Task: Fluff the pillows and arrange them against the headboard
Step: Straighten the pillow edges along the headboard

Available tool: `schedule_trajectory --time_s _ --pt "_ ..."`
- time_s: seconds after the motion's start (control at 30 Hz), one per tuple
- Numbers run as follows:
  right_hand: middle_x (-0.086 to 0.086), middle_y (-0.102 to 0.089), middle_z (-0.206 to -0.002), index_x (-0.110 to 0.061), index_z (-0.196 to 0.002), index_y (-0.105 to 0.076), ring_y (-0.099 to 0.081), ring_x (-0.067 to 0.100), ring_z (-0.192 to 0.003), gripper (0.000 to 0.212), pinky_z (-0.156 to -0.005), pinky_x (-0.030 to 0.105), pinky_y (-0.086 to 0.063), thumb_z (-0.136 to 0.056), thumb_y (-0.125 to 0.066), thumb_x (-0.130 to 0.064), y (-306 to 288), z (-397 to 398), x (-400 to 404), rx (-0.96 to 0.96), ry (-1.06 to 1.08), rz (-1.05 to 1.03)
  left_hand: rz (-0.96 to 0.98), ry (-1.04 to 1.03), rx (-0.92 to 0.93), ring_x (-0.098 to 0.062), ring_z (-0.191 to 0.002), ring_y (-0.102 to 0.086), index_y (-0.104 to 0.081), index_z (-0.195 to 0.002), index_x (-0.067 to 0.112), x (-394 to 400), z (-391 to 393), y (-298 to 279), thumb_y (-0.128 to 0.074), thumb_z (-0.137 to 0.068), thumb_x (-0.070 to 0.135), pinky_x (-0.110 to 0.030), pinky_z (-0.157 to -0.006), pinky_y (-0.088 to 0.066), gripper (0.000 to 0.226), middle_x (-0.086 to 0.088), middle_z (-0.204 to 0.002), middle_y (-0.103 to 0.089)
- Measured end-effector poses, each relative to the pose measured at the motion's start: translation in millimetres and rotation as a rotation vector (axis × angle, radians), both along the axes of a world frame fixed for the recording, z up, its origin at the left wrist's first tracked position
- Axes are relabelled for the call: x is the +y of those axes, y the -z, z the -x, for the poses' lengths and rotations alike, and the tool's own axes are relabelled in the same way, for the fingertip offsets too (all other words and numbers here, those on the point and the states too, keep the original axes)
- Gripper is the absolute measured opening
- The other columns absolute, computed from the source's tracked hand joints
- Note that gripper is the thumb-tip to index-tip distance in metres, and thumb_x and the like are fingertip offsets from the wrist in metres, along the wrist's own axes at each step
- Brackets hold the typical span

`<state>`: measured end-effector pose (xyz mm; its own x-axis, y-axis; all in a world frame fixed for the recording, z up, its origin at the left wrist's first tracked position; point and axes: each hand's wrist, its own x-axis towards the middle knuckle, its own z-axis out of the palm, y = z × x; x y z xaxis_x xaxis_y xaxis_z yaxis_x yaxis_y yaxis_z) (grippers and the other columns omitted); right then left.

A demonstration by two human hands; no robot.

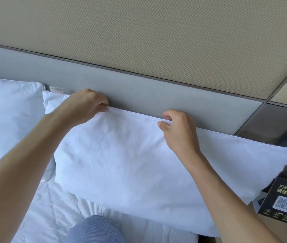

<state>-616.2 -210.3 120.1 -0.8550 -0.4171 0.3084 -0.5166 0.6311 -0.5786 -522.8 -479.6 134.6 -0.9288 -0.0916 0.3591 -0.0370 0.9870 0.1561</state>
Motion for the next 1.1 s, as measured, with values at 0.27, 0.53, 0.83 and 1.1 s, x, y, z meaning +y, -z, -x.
schedule_trajectory --time_s 0.27,0.53,0.83,1.1 --pt "0.011 -0.062 -0.089 -0.005 -0.087 -0.056 -0.057 0.039 -0.085 0.013 -0.065 0.037 -0.050 -0.093 -0.056 -0.017 -8 -26 -87 0.060 -0.120 -0.092 0.001 -0.015 -0.031 -0.033 -0.075 -0.062 -0.070 -0.086 0.009 -10 -8 0 -0.070 -0.090 0.018 -0.044 -0.066 -0.052 0.010 -0.009 -0.078 -0.065" --pt "0.012 -0.063 -0.098 -0.011 -0.083 -0.053 -0.057 0.038 -0.088 0.010 -0.062 0.033 -0.041 -0.093 -0.053 -0.013 -7 -37 -139 0.052 -0.181 -0.149 0.022 -0.068 -0.034 -0.037 -0.081 -0.064 -0.073 -0.092 0.007 -40 -21 1 -0.070 -0.091 0.015 -0.038 -0.062 -0.045 0.009 -0.016 -0.085 -0.067" --pt "0.014 -0.064 -0.090 -0.005 -0.082 -0.057 -0.058 0.039 -0.086 0.010 -0.058 0.036 -0.041 -0.091 -0.051 -0.005 -3 -46 -184 -0.004 -0.231 -0.111 0.063 -0.060 0.015 -0.040 -0.072 -0.063 -0.072 -0.085 0.006 -97 -35 4 -0.074 -0.086 0.008 -0.043 -0.068 -0.053 0.002 -0.017 -0.076 -0.066" --pt "0.022 -0.065 -0.082 0.003 -0.080 -0.058 -0.061 0.041 -0.078 0.013 -0.054 0.028 -0.039 -0.078 -0.045 0.006 2 -50 -223 -0.058 -0.267 -0.045 0.050 -0.194 0.114 -0.043 -0.078 -0.062 -0.074 -0.088 0.008 -138 -52 8 -0.072 -0.084 0.005 -0.044 -0.066 -0.052 0.005 -0.016 -0.077 -0.060"
